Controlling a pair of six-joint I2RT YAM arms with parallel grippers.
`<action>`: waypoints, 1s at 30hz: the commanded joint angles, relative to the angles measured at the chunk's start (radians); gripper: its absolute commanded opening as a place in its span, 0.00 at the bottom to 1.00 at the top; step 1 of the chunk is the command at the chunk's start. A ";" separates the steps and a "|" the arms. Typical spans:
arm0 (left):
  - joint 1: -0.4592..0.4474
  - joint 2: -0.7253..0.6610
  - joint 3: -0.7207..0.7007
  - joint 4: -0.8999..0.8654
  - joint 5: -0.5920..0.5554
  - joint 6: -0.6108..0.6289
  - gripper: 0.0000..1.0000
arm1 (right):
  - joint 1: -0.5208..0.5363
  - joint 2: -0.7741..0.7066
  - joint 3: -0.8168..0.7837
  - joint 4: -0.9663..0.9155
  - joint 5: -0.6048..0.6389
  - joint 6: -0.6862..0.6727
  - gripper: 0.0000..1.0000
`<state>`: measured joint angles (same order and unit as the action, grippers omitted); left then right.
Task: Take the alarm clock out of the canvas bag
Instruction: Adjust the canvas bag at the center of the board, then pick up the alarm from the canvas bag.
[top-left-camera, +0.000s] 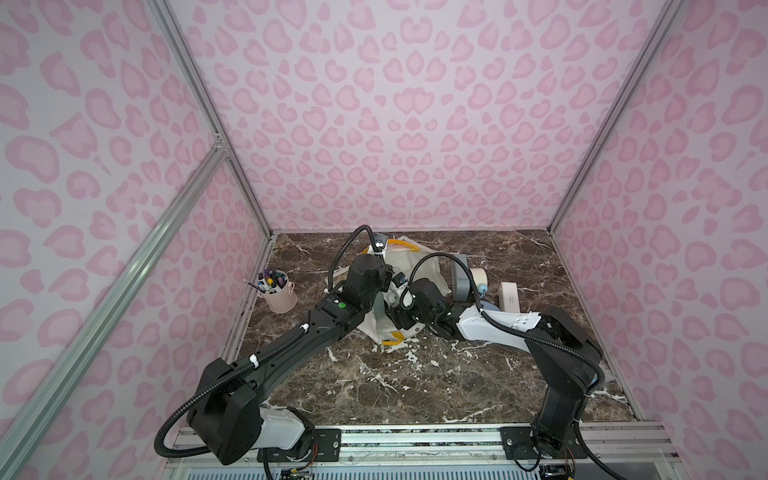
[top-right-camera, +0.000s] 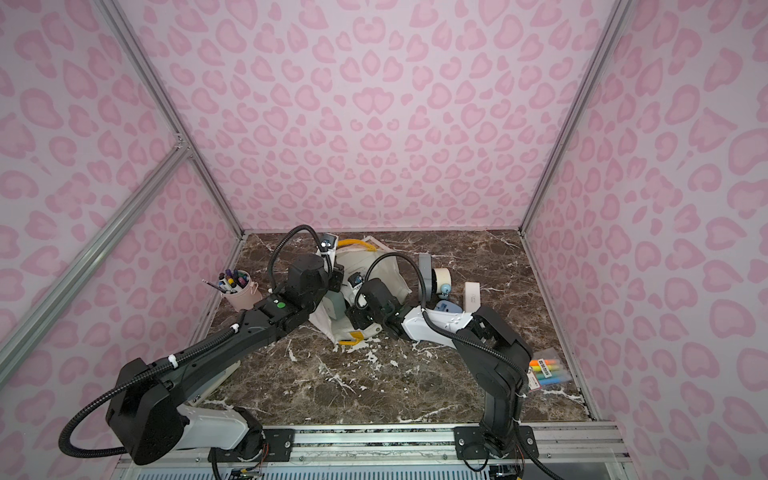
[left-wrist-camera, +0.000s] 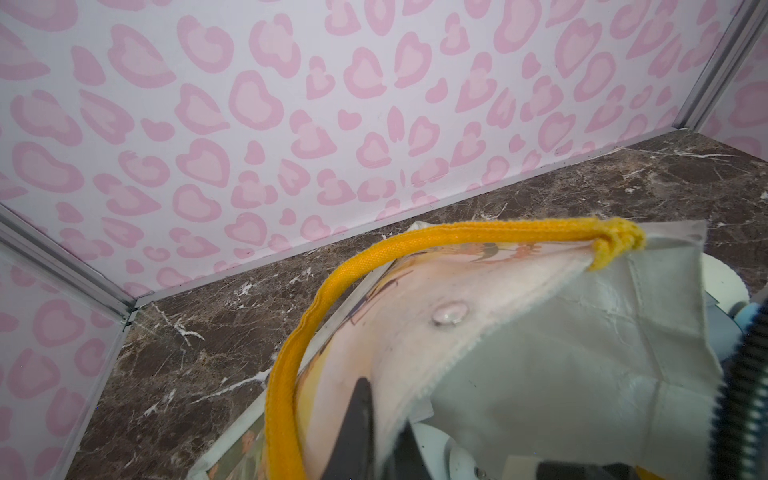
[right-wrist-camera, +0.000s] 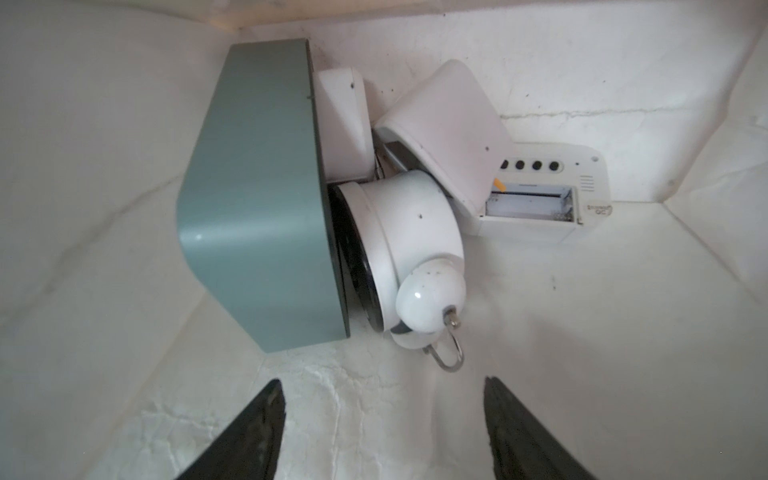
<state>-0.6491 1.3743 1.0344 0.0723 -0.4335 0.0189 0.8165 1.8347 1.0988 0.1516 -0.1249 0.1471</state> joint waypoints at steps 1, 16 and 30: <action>0.000 -0.014 -0.006 0.037 0.028 -0.018 0.03 | 0.003 0.024 0.027 0.039 -0.040 0.000 0.79; -0.001 -0.044 -0.016 0.028 0.080 -0.039 0.03 | 0.014 0.105 0.120 0.086 -0.081 0.020 0.87; -0.001 -0.049 -0.027 0.039 0.081 -0.058 0.03 | 0.028 0.184 0.233 -0.019 -0.085 0.003 0.76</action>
<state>-0.6487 1.3304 1.0084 0.0517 -0.3649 -0.0261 0.8398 2.0026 1.3209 0.1650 -0.2054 0.1623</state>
